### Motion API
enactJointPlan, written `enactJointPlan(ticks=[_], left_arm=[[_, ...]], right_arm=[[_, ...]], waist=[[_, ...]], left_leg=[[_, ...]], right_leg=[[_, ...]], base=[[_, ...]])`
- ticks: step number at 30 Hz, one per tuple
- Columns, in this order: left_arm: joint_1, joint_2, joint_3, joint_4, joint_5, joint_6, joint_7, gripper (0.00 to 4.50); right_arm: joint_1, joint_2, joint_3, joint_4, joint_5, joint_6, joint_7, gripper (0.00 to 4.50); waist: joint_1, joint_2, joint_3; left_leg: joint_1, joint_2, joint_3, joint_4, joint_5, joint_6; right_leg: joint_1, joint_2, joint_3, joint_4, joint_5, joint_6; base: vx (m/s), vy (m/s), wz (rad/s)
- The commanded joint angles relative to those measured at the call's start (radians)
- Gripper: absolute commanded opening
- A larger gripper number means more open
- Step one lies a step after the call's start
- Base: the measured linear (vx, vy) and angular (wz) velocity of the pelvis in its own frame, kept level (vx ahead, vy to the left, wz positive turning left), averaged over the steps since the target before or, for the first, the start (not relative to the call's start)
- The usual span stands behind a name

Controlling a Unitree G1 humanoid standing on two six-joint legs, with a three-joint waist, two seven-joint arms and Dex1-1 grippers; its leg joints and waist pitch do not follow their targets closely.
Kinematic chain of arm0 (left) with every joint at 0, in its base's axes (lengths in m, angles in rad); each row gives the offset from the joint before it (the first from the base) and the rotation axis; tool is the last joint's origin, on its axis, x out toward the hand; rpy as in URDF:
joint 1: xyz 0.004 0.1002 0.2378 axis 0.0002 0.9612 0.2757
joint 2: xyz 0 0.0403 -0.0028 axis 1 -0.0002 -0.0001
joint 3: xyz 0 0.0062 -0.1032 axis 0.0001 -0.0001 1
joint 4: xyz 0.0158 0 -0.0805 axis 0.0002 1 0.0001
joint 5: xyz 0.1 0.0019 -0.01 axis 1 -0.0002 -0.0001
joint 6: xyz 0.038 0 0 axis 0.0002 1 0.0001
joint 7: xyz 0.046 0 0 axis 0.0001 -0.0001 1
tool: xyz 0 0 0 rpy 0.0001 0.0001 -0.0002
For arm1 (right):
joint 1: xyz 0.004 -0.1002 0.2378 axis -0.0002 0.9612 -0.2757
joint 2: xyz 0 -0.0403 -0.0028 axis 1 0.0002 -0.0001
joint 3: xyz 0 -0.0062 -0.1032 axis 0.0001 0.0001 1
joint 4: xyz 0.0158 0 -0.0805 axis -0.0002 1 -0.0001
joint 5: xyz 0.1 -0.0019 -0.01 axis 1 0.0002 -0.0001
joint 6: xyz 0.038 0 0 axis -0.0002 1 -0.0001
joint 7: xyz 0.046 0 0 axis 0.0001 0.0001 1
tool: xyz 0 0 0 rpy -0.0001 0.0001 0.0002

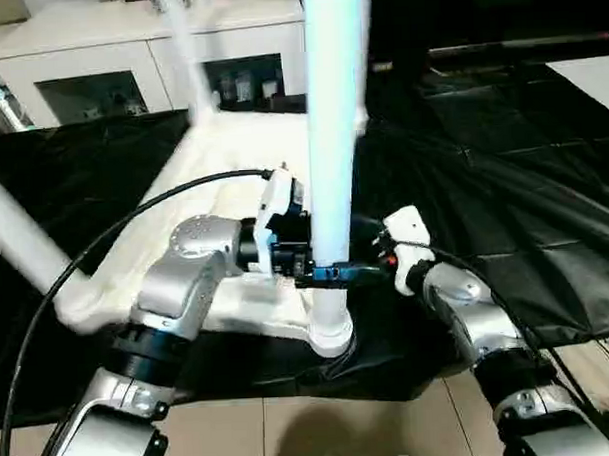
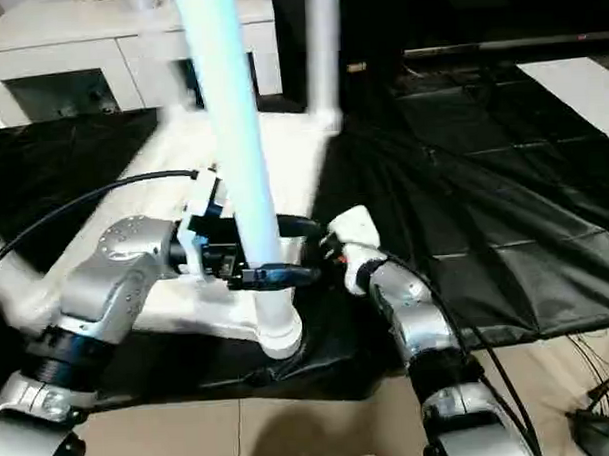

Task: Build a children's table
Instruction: Rotate table base

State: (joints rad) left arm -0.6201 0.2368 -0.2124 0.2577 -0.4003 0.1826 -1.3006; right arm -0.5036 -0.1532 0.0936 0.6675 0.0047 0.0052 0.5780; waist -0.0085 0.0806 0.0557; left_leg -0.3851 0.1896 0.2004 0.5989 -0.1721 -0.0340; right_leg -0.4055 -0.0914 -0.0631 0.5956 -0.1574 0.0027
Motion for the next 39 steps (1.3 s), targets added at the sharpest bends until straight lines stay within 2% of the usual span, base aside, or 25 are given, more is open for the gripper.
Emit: enactJointPlan(ticks=[1,4,5,7,9,12,13,14,15,16,17,19,21,24,26,28,29,31,32,33,34,35,37,39], left_arm=[[-0.029,-0.031,-0.028,0.036,0.043,-0.039,0.050,3.28],[-0.047,-0.045,-0.017,0.092,0.084,-0.088,0.093,3.28],[-0.061,-0.049,-0.011,0.133,0.111,-0.113,0.135,3.28],[-0.072,-0.049,-0.009,0.170,0.129,-0.144,0.153,3.28],[-0.093,-0.047,-0.009,0.237,0.188,-0.200,0.227,3.28],[-0.139,-0.050,0.013,0.363,0.253,-0.258,0.354,3.28],[-0.139,-0.050,0.013,0.363,0.253,-0.258,0.354,3.28],[-0.156,-0.039,0.011,0.411,0.291,-0.291,0.402,3.28],[-0.163,-0.031,0.007,0.432,0.311,-0.311,0.422,3.28],[-0.164,-0.029,0.006,0.437,0.315,-0.314,0.426,3.28],[-0.170,-0.017,0.003,0.458,0.332,-0.325,0.444,3.28],[-0.176,-0.009,0.003,0.479,0.349,-0.343,0.469,3.28],[-0.186,-0.004,0.017,0.508,0.344,-0.338,0.492,3.28],[-0.193,0.006,0.010,0.544,0.366,-0.341,0.515,3.28],[-0.193,0.007,0.008,0.558,0.376,-0.352,0.516,3.28],[-0.177,0.004,0.013,0.547,0.356,-0.320,0.472,3.28],[-0.157,0.005,0.013,0.524,0.337,-0.283,0.427,3.28],[-0.104,0.016,0.002,0.468,0.310,-0.189,0.361,3.28],[-0.086,0.017,0.006,0.454,0.301,-0.177,0.366,3.28],[-0.072,0.017,0.013,0.446,0.295,-0.178,0.379,3.28],[-0.060,0.018,0.020,0.439,0.287,-0.178,0.386,3.28],[-0.048,0.022,0.023,0.429,0.280,-0.162,0.387,3.28],[-0.030,0.042,0.012,0.421,0.300,-0.144,0.392,3.28],[-0.016,0.058,0.001,0.413,0.321,-0.132,0.400,3.28]], right_arm=[[0.003,0.055,0.105,-0.046,0.012,0.010,0.098,3.76],[-0.001,0.049,0.097,-0.034,-0.012,-0.004,0.064,3.76],[-0.015,0.046,0.084,-0.006,-0.036,-0.013,0.017,3.76],[-0.025,0.044,0.065,0.011,-0.036,-0.014,-0.003,3.76],[-0.044,0.037,0.040,0.038,-0.048,0.003,-0.066,3.76],[-0.075,0.014,-0.007,0.084,-0.059,0.011,-0.173,3.76],[-0.075,0.014,-0.007,0.084,-0.059,0.011,-0.173,3.76],[-0.085,0.003,-0.034,0.097,-0.051,0.005,-0.211,3.76],[-0.090,-0.003,-0.048,0.104,-0.049,0.004,-0.230,3.76],[-0.091,-0.005,-0.051,0.105,-0.048,0.003,-0.234,3.76],[-0.097,-0.016,-0.074,0.112,-0.041,-0.008,-0.257,3.76],[-0.108,-0.029,-0.098,0.123,-0.034,-0.017,-0.286,3.76],[-0.123,-0.046,-0.135,0.133,-0.008,-0.025,-0.308,3.76],[-0.131,-0.075,-0.158,0.130,0.022,-0.033,-0.272,3.76],[-0.129,-0.083,-0.154,0.125,0.021,-0.036,-0.255,3.76],[-0.118,-0.095,-0.143,0.102,0.026,-0.035,-0.204,3.76],[-0.105,-0.104,-0.129,0.079,0.026,-0.036,-0.161,3.76],[-0.070,-0.131,-0.095,0.020,0.022,-0.040,-0.066,3.76],[-0.056,-0.141,-0.086,-0.003,0.025,-0.037,-0.036,3.76],[-0.045,-0.150,-0.080,-0.022,0.029,-0.032,-0.014,3.76],[-0.034,-0.161,-0.073,-0.039,0.034,-0.026,0.006,3.76],[-0.024,-0.172,-0.066,-0.055,0.039,-0.019,0.026,3.76],[-0.014,-0.186,-0.057,-0.061,0.031,-0.015,0.041,3.76],[-0.011,-0.193,-0.052,-0.058,0.021,-0.014,0.041,3.76]], waist=[[0.015,-0.011,-0.068],[0.015,-0.012,-0.067],[0.016,-0.012,-0.065],[0.016,-0.013,-0.064],[0.014,-0.013,-0.063],[0.013,-0.013,-0.060],[0.012,-0.015,-0.059],[0.010,-0.017,-0.057],[0.010,-0.017,-0.057],[0.011,-0.017,-0.061],[0.009,-0.017,-0.060],[0.010,-0.017,-0.062],[0.009,-0.017,-0.062],[0.008,-0.018,-0.065],[0.008,-0.017,-0.066],[0.012,-0.020,-0.070],[0.015,-0.012,-0.071],[0.022,-0.015,-0.073],[0.028,-0.015,-0.075],[0.030,-0.013,-0.079],[0.035,-0.012,-0.085],[0.041,-0.011,-0.090],[0.054,-0.007,-0.092],[0.056,-0.007,-0.089]], left_leg=[[0.015,0.032,-0.018,-0.072,-0.299,0.044],[0.019,0.031,-0.020,-0.073,-0.326,0.031],[0.020,0.032,-0.022,-0.075,-0.342,0.021],[0.022,0.029,-0.023,-0.075,-0.360,0.014],[0.019,0.028,-0.026,-0.076,-0.369,0.010],[0.025,0.026,-0.027,-0.076,-0.387,-0.002],[0.028,0.023,-0.027,-0.074,-0.403,-0.004],[0.024,0.020,-0.029,-0.074,-0.407,-0.001],[0.024,0.020,-0.029,-0.074,-0.407,-0.001],[0.023,0.021,-0.033,-0.075,-0.397,-0.001],[0.019,0.021,-0.033,-0.076,-0.393,0.004],[0.022,0.023,-0.033,-0.076,-0.396,0.004],[0.021,0.021,-0.031,-0.075,-0.393,0.011],[0.017,0.020,-0.029,-0.073,-0.378,0.027],[0.011,0.020,-0.027,-0.072,-0.350,0.037],[0.012,0.020,-0.024,-0.068,-0.329,0.048],[0.009,0.022,-0.025,-0.067,-0.303,0.056],[0.007,0.027,-0.023,-0.067,-0.276,0.068],[0.004,0.028,-0.020,-0.064,-0.245,0.093],[0.006,0.028,-0.019,-0.061,-0.229,0.099],[0.007,0.030,-0.020,-0.056,-0.191,0.113],[0.003,0.031,-0.020,-0.053,-0.145,0.129],[0.006,0.034,-0.020,-0.048,-0.109,0.149],[0.005,0.034,-0.018,-0.049,-0.120,0.151]], right_leg=[[0.050,-0.044,0.030,-0.071,-0.314,-0.255],[0.046,-0.045,0.031,-0.077,-0.351,-0.243],[0.044,-0.047,0.031,-0.079,-0.381,-0.229],[0.043,-0.049,0.031,-0.084,-0.415,-0.217],[0.042,-0.048,0.030,-0.088,-0.441,-0.202],[0.036,-0.047,0.028,-0.094,-0.474,-0.184],[0.034,-0.047,0.027,-0.097,-0.504,-0.173],[0.036,-0.048,0.024,-0.103,-0.546,-0.151],[0.036,-0.048,0.024,-0.103,-0.546,-0.151],[0.037,-0.051,0.023,-0.104,-0.560,-0.135],[0.037,-0.049,0.022,-0.105,-0.555,-0.131],[0.034,-0.050,0.022,-0.104,-0.545,-0.137],[0.035,-0.050,0.021,-0.102,-0.520,-0.155],[0.039,-0.048,0.021,-0.098,-0.475,-0.171],[0.042,-0.048,0.021,-0.094,-0.433,-0.188],[0.044,-0.050,0.023,-0.090,-0.395,-0.207],[0.046,-0.051,0.023,-0.085,-0.358,-0.223],[0.051,-0.049,0.023,-0.077,-0.295,-0.243],[0.053,-0.047,0.022,-0.070,-0.248,-0.258],[0.052,-0.047,0.023,-0.068,-0.220,-0.264],[0.051,-0.046,0.023,-0.061,-0.154,-0.279],[0.054,-0.044,0.022,-0.051,-0.088,-0.292],[0.046,-0.042,0.022,-0.044,-0.026,-0.305],[0.044,-0.043,0.021,-0.045,-0.039,-0.305]], base=[[0.000,0.000,0.00],[0.000,0.000,0.00],[0.000,0.000,0.00],[0.000,0.000,0.00],[0.000,0.000,0.00],[0.000,0.000,0.00],[0.000,0.000,0.00],[0.000,0.000,0.00],[0.000,0.000,0.00],[0.000,0.000,0.00],[0.000,0.000,0.00],[0.000,0.000,0.00],[0.000,0.000,0.00],[0.000,0.000,0.00],[0.000,0.000,0.00],[0.000,0.000,0.00],[0.000,0.000,0.00],[0.025,0.000,-0.01],[0.050,0.000,-0.02],[0.056,0.002,-0.01],[0.000,0.000,0.00],[0.000,0.000,0.00],[0.000,0.000,0.00],[0.000,0.000,0.00]])
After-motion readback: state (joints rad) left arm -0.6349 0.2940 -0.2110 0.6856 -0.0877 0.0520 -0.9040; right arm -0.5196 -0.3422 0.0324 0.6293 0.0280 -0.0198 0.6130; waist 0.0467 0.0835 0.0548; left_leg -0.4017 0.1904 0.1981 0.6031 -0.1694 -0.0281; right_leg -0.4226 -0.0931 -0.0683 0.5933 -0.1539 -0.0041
